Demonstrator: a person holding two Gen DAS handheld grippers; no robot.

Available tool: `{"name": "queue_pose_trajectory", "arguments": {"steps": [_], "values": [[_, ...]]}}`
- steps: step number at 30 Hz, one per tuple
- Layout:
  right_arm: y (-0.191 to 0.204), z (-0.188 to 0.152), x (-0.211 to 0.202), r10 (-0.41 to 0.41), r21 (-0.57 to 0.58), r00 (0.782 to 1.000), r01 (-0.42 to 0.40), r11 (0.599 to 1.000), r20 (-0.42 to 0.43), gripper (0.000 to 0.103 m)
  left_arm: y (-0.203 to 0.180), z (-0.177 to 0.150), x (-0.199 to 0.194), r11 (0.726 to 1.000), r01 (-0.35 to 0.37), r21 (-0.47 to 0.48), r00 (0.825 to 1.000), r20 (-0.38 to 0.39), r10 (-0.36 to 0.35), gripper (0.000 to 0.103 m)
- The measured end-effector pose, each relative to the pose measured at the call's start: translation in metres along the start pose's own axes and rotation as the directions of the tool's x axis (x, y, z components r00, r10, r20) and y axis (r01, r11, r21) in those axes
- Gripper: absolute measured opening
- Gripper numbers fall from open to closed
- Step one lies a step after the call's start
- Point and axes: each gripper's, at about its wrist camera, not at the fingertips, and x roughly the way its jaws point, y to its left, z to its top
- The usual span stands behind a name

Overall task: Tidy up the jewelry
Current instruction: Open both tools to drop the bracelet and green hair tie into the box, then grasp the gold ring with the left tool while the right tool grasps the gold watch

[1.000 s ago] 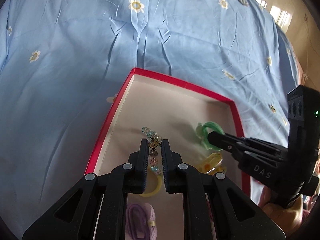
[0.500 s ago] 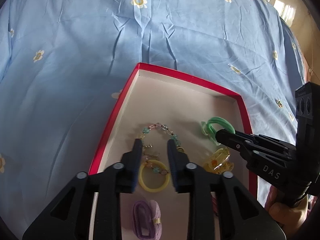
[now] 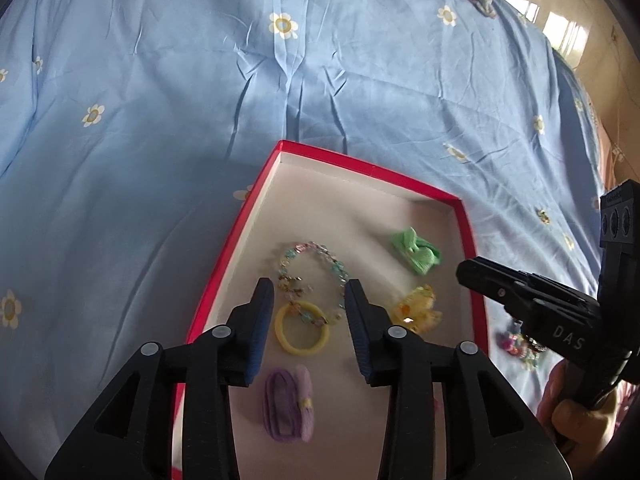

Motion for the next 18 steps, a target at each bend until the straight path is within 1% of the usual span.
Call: {"name": "queue_pose_trajectory", "arguments": {"steps": [4,8,11,14,18], "values": [[-0.006,-0.006,-0.023,-0.005,0.017,1.0,0.005,1.0,0.022,0.03,-0.008,-0.008,-0.01,1.0,0.025,0.005,1.0,0.004,-0.025,0.037],[-0.013,-0.012,-0.043,-0.017,0.031,0.999,0.016,0.999,0.042,0.034,-0.017,-0.018,-0.021,0.998,0.057,0.006,0.998,0.006,-0.057,0.037],[-0.019,-0.018,-0.061,-0.031,0.041,0.998,0.028,0.999,0.061,0.035,-0.025,-0.025,-0.028,0.997,0.08,0.009,0.997,0.007,-0.08,0.039],[-0.026,-0.025,-0.078,-0.043,0.056,0.996,0.038,0.998,0.077,0.037,-0.034,-0.032,-0.033,0.995,0.096,0.023,0.995,0.005,-0.097,0.039],[-0.037,-0.034,-0.094,-0.061,0.083,0.994,0.054,0.995,0.092,0.038,-0.048,-0.038,-0.04,0.992,0.12,0.044,0.993,0.002,-0.12,0.039]]}}
